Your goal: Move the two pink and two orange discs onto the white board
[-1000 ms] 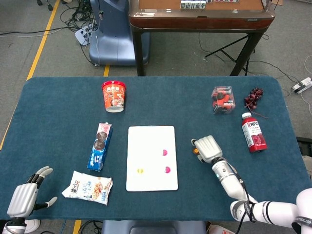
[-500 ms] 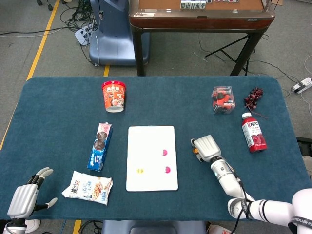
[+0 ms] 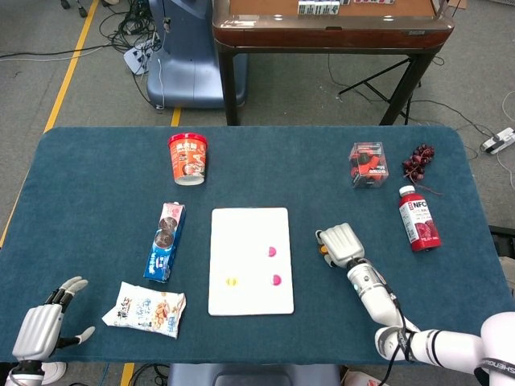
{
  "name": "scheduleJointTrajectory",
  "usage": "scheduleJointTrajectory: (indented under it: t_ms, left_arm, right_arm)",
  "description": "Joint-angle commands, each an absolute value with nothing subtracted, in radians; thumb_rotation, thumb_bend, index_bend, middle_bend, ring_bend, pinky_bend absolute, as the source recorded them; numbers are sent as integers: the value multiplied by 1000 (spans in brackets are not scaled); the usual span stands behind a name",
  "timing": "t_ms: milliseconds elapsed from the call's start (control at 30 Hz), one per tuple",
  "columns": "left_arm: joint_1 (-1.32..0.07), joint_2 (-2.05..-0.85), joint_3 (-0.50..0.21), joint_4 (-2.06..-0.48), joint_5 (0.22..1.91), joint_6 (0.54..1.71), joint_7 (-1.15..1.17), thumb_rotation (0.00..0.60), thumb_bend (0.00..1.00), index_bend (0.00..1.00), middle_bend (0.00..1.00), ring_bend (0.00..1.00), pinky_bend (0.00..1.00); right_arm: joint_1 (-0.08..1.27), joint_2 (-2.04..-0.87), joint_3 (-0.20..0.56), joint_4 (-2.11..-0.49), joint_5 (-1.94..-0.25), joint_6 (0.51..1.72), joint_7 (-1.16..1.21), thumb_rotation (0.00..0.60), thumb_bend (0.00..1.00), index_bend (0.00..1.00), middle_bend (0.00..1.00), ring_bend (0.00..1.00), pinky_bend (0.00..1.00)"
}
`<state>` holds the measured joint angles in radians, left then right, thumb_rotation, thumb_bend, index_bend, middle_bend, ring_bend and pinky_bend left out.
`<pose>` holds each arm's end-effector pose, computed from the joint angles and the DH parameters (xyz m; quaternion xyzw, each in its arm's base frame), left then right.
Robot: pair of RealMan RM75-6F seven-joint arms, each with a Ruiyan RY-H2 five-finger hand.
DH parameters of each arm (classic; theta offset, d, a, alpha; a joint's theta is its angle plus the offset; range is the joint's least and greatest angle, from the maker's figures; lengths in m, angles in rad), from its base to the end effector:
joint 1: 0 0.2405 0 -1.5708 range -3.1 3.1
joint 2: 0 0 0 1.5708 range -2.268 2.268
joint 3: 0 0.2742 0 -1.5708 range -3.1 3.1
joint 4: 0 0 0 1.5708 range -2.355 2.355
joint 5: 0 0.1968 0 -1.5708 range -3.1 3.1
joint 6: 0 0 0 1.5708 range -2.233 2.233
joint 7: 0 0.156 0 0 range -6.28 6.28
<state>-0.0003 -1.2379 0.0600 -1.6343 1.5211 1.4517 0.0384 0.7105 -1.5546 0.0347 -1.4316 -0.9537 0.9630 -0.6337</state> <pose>-0.3267 0.1416 0.1162 -0.5924 -0.4773 -0.3549 0.5434 -0.2226 -0.3417 -0.0222 0.7908 -0.3289 0.2117 0.4707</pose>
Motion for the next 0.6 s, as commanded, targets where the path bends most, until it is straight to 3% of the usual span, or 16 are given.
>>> scheduleJointTrajectory:
  t_ms: [33, 600]
  left_arm:
    - [-1, -1237, 59, -1636, 1522, 1452, 39, 600, 92, 223, 165, 214, 607]
    - [-5, -1232, 56, -1643, 1523, 1452, 44, 600, 92, 223, 165, 214, 606]
  right_arm:
    - [710, -1557, 36, -1428, -955, 963, -635, 600, 257, 436, 1000, 1000, 1000]
    - [705, -1521, 68, -1498, -1007, 999, -618, 600, 257, 515, 1000, 1000, 1000]
